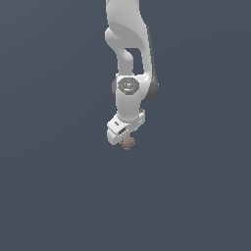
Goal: Pick up the object and move it to a goal position.
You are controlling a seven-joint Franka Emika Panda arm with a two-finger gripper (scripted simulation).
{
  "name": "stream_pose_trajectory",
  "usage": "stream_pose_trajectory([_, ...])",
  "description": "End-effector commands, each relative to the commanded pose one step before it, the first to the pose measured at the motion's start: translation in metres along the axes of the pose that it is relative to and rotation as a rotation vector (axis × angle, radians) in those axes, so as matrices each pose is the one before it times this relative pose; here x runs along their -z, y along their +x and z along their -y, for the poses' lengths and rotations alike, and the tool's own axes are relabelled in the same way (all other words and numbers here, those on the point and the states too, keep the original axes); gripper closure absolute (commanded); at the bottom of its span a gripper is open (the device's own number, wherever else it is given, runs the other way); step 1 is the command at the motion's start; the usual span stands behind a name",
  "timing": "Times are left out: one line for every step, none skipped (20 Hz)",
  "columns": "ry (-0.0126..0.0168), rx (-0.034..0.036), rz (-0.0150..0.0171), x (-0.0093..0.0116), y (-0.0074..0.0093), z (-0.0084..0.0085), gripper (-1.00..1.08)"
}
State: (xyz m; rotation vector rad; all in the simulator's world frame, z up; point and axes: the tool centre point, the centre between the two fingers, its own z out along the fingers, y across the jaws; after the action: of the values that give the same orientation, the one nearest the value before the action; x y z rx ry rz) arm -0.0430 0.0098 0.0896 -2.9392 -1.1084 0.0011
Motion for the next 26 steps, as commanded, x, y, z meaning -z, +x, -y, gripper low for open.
stream_pose_trajectory([-0.00016,0.00024,-0.00016,-0.00024,0.00009,0.00001,-0.92])
stream_pose_trajectory([0.0,0.0,0.0,-0.00101,-0.00006,-0.00002,-0.92])
stream_pose_trajectory([0.0,0.0,0.0,-0.00168,-0.00011,-0.00004,-0.92])
stream_pose_trajectory([-0.00002,0.00049,-0.00003,-0.00232,0.00003,0.00016,-0.92])
stream_pose_trajectory([-0.00002,0.00049,-0.00003,-0.00298,-0.00002,0.00015,-0.92])
stream_pose_trajectory([0.0,0.0,0.0,-0.00365,-0.00025,-0.00007,-0.92])
stream_pose_trajectory([-0.00002,0.00084,-0.00007,-0.00425,0.00001,0.00029,-0.92])
stream_pose_trajectory([-0.00001,0.00049,-0.00004,-0.00489,-0.00016,0.00013,-0.92])
stream_pose_trajectory([-0.00001,0.00069,-0.00006,-0.00546,-0.00012,0.0002,-0.92])
stream_pose_trajectory([-0.00001,0.00049,-0.00004,-0.00526,-0.00015,0.0001,-0.92])
stream_pose_trajectory([-0.00002,0.00049,-0.00004,-0.00459,-0.00007,0.00008,-0.92])
stream_pose_trajectory([-0.00004,0.00049,-0.00003,-0.00392,0.00002,0.00005,-0.92])
stream_pose_trajectory([0.0,0.0,0.0,-0.00326,-0.00006,-0.00019,-0.92])
stream_pose_trajectory([-0.00011,0.00047,-0.00001,-0.00254,0.0002,0.0,-0.92])
stream_pose_trajectory([0.0,0.0,0.0,-0.00193,0.00009,-0.00021,-0.92])
stream_pose_trajectory([0.0,0.0,0.0,-0.00132,0.00012,-0.00019,-0.92])
stream_pose_trajectory([0.0,0.0,0.0,-0.00076,0.0001,-0.00014,-0.92])
stream_pose_trajectory([0.0,0.0,0.0,-0.00025,0.00004,-0.00005,-0.92])
stream_pose_trajectory([0.0,0.0,0.0,0.0,0.0,0.0,1.08])
stream_pose_trajectory([0.0,0.0,0.0,0.0,0.0,0.0,1.08])
stream_pose_trajectory([0.0,0.0,0.0,0.0,0.0,0.0,1.08])
stream_pose_trajectory([0.0,0.0,0.0,0.0,0.0,0.0,1.08])
stream_pose_trajectory([0.0,0.0,0.0,0.0,0.0,0.0,1.08])
stream_pose_trajectory([0.0,0.0,0.0,0.0,0.0,0.0,1.08])
stream_pose_trajectory([0.0,0.0,0.0,0.0,0.0,0.0,1.08])
stream_pose_trajectory([0.0,0.0,0.0,0.0,0.0,0.0,1.08])
